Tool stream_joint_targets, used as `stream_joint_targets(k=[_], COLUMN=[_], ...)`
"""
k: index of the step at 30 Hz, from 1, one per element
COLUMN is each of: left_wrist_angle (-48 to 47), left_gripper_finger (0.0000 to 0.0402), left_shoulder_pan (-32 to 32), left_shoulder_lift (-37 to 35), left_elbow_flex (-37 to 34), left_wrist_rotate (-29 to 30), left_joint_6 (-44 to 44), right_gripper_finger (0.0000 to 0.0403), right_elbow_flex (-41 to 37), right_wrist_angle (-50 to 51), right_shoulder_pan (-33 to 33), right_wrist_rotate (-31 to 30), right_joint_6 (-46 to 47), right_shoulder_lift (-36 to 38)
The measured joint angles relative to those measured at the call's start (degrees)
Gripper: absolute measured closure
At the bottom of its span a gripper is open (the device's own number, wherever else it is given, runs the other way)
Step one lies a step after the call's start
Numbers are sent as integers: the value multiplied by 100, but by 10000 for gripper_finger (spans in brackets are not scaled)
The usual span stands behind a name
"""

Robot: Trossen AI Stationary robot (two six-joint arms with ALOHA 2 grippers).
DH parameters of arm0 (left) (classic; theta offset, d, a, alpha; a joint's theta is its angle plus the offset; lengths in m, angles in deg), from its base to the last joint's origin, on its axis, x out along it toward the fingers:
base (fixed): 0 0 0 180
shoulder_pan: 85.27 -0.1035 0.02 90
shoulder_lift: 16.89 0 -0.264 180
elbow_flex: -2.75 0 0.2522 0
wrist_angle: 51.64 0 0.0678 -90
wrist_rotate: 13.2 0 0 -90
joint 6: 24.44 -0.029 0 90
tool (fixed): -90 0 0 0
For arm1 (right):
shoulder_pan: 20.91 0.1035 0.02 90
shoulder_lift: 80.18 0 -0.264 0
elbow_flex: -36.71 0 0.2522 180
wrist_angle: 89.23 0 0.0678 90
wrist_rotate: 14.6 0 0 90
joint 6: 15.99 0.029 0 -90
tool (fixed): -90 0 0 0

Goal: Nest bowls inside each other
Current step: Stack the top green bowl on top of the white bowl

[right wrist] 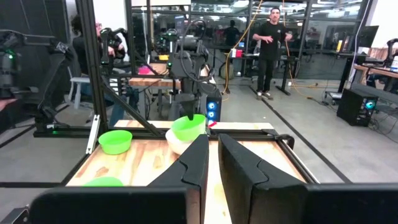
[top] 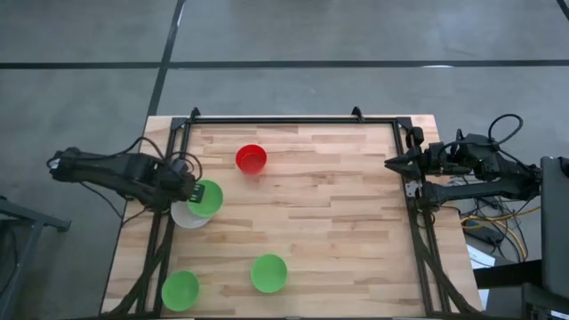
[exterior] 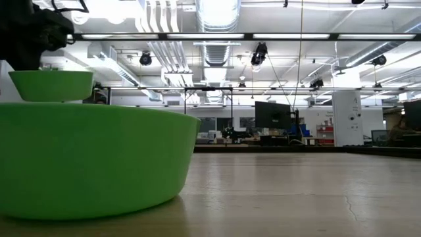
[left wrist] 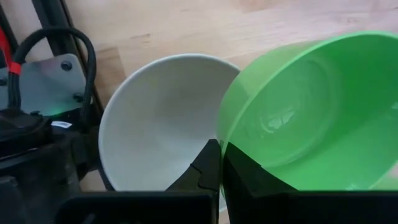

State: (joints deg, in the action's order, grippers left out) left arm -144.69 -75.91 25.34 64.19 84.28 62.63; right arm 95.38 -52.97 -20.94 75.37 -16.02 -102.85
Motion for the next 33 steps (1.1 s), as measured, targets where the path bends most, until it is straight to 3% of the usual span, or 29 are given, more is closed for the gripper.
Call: stream_joint_targets(k=[19,33], left_wrist_angle=[-468,-640], left_gripper_finger=[396,397], left_shoulder_pan=[36,36], left_shoulder_lift=[-546,-380], left_elbow_flex=[-303,-403], left_wrist_rotate=[-391,-734], left_joint_6=[421,474], right_gripper_finger=[369,369], right_elbow_flex=[0,-1], right_wrist_angle=[0,0], right_shoulder_pan=[2,1], right_wrist_rotate=[-1,0], right_joint_6=[0,0], right_shoulder_lift=[0,1])
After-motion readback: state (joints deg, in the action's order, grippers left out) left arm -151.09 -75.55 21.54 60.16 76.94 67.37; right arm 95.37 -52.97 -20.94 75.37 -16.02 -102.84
